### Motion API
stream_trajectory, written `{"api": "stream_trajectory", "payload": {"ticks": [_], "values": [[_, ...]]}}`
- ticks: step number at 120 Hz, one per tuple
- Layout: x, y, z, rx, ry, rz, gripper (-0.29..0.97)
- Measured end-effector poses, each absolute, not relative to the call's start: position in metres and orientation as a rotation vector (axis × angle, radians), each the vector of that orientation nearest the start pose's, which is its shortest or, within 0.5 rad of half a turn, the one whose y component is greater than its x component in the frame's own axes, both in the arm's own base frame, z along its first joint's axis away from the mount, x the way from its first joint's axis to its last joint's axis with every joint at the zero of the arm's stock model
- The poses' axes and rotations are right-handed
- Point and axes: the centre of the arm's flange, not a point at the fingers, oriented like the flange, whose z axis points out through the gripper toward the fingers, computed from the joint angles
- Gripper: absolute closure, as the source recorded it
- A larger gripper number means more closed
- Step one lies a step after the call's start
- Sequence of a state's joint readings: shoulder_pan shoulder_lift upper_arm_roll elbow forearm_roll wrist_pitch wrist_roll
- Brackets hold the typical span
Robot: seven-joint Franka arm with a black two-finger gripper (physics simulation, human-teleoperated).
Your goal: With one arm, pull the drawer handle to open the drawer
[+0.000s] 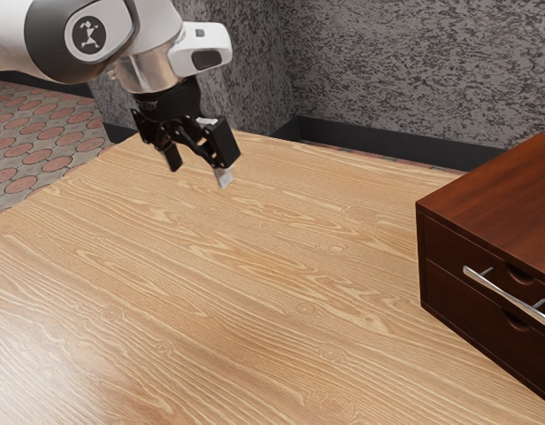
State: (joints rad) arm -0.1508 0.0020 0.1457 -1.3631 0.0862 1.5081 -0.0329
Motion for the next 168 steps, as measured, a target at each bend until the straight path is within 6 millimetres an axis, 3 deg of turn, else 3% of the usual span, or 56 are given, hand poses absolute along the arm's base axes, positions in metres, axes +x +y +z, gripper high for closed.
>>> {"api": "stream_trajectory", "payload": {"ticks": [40, 44, 53, 58, 64, 97, 116, 126, 143, 156, 168], "values": [[0.543, 0.009, 0.716, -3.047, -0.088, -0.216, 0.0], [0.539, 0.009, 0.734, -3.045, -0.094, -0.264, 0.0], [0.515, 0.008, 0.796, -3.044, -0.125, -0.429, 0.0], [0.507, 0.007, 0.809, -3.061, -0.156, -0.459, 0.0], [0.504, 0.005, 0.812, -3.08, -0.227, -0.451, 0.0], [0.506, -0.018, 0.797, -3.055, -0.858, -0.314, 0.0], [0.506, -0.035, 0.793, -2.994, -1.117, -0.281, 0.0], [0.518, -0.047, 0.779, -2.97, -1.216, -0.235, 0.0], [0.535, -0.089, 0.745, -2.966, -1.29, -0.155, 0.0], [0.54, -0.129, 0.723, -2.983, -1.311, -0.141, 0.0], [0.537, -0.151, 0.713, -2.995, -1.353, -0.152, 0.0]]}}
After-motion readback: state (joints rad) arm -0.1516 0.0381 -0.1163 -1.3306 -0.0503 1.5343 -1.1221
